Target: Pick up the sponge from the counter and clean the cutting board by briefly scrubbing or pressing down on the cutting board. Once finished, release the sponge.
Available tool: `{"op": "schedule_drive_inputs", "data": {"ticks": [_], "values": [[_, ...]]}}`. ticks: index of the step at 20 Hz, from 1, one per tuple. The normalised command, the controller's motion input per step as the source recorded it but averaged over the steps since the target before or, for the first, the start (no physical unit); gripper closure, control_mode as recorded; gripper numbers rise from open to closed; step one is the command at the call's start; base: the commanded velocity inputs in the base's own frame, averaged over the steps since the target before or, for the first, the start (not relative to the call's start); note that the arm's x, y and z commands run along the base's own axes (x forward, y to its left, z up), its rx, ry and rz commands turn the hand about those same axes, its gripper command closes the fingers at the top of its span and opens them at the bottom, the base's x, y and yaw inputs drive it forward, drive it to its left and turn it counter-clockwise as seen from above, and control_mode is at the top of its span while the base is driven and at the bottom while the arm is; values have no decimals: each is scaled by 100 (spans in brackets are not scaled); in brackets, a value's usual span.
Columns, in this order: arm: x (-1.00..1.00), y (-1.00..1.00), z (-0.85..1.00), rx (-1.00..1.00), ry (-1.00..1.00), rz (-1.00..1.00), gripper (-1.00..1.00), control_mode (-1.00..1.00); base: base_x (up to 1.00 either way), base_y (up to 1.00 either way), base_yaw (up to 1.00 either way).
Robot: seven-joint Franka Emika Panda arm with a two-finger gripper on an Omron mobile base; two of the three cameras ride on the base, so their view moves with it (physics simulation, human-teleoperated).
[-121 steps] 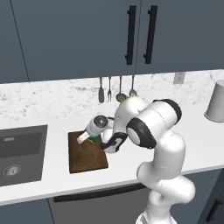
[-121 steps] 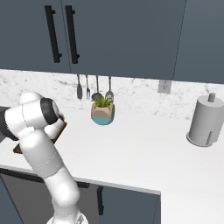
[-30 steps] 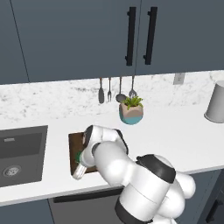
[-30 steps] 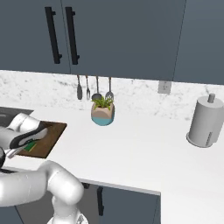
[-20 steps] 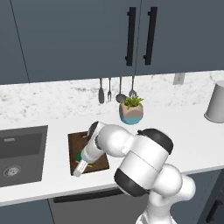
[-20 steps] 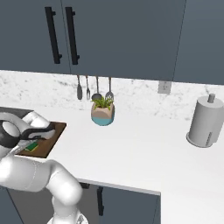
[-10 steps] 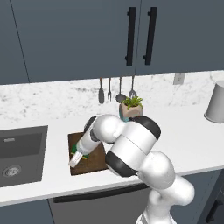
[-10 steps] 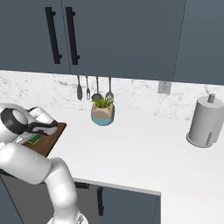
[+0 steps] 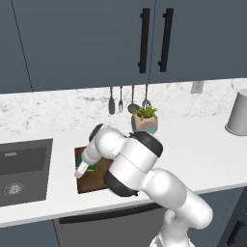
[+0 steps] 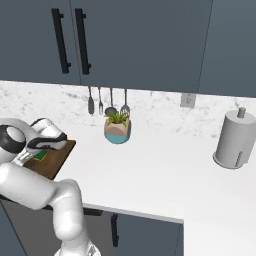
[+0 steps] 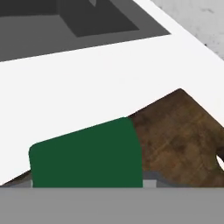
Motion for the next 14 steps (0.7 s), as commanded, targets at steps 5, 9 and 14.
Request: {"op": "schedule_drive_inputs", "data": {"ticks": [5,9,14], "values": [[71,0,2,-12,0,0,100,-100,0,0,0],[56,-5,13,-7,0,0,100,-100,0,0,0],[43,-44,13,-1,12,0,100,-100,0,0,0]]}}
